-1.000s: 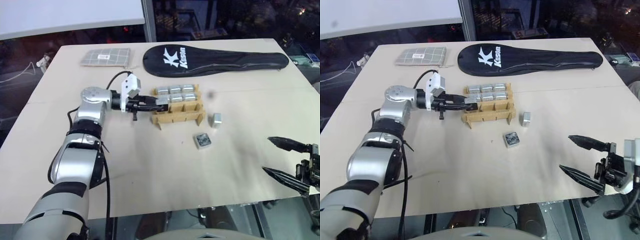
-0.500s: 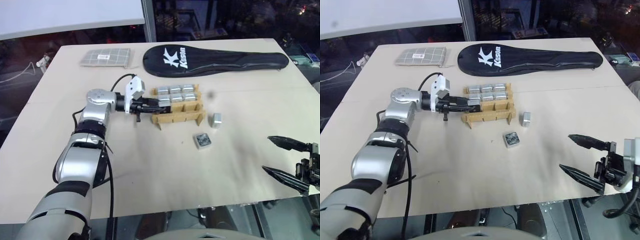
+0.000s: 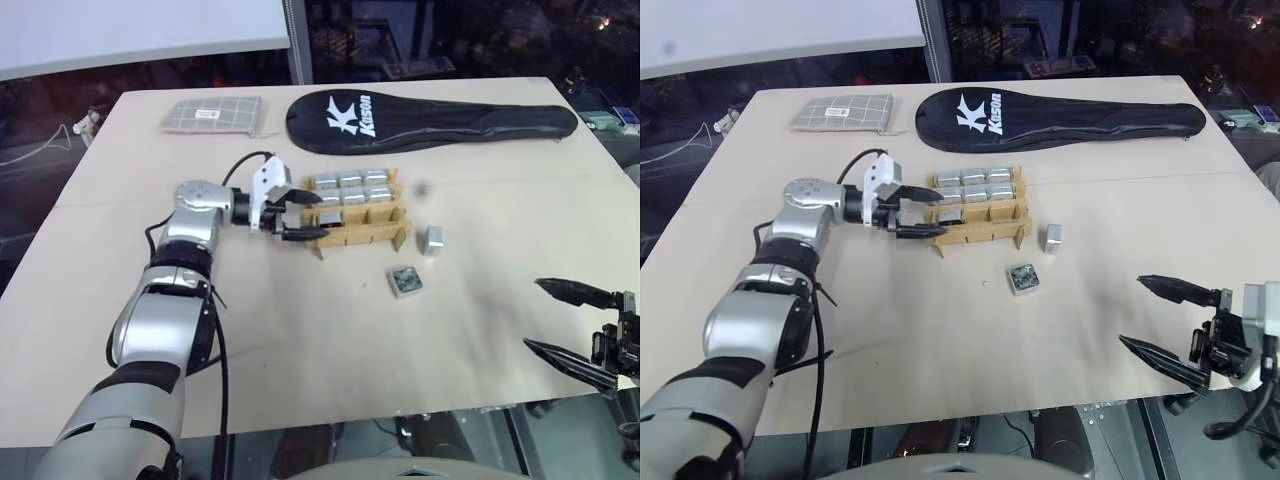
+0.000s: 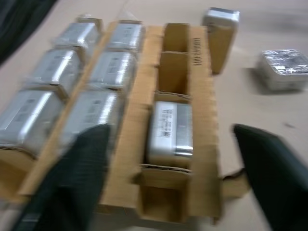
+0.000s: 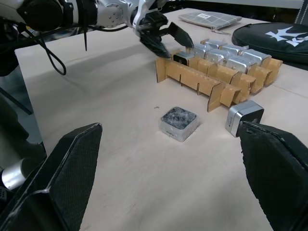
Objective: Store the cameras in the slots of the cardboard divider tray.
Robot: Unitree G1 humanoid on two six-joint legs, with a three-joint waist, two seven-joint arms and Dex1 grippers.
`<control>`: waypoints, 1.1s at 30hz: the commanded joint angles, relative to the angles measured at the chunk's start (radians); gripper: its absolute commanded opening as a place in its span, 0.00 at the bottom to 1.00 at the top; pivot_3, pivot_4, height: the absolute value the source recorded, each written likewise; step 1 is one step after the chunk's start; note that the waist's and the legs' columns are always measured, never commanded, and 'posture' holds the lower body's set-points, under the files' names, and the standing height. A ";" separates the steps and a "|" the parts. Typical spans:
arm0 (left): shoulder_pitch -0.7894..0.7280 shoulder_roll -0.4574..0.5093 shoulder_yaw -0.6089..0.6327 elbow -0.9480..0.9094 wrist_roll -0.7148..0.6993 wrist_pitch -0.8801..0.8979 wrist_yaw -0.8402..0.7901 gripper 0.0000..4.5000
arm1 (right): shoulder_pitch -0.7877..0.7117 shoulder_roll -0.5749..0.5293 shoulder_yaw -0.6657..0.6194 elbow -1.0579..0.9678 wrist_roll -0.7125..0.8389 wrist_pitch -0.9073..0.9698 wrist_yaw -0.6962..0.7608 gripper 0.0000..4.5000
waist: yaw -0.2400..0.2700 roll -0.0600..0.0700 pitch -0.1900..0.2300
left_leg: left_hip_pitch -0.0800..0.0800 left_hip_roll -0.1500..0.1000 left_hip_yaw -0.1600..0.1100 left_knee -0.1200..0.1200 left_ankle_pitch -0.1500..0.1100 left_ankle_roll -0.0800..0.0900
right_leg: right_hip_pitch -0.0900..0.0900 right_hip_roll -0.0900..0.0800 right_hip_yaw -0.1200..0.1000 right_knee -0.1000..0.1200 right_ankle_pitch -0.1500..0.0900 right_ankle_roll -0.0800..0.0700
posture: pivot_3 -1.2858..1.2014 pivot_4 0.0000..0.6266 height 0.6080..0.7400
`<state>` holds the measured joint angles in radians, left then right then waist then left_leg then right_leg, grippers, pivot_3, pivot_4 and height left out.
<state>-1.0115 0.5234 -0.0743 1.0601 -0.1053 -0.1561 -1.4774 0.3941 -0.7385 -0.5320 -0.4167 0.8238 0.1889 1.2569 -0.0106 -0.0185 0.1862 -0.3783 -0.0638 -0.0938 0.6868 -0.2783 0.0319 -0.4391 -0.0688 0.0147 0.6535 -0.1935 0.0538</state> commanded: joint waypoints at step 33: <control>0.899 0.551 0.528 -1.366 -0.617 0.698 0.098 1.00 | -0.583 0.584 0.553 -0.106 -0.534 0.672 -1.146 1.00 | -0.006 0.002 -0.001 | -0.002 0.006 0.005 -0.004 0.000 -0.001 | -0.008 0.005 0.005 0.001 0.002 -0.004 | 0.52 0.24 1.00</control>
<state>-0.1166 1.0725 0.4006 -0.2700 -0.7005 0.5355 -1.3930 -0.1676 -0.1599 0.0231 -0.5004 0.2826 0.8487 0.1199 -0.0169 -0.0167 0.1851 -0.3800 -0.0583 -0.0890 0.6825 -0.2780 0.0306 -0.4474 -0.0640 0.0200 0.6543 -0.1914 0.0496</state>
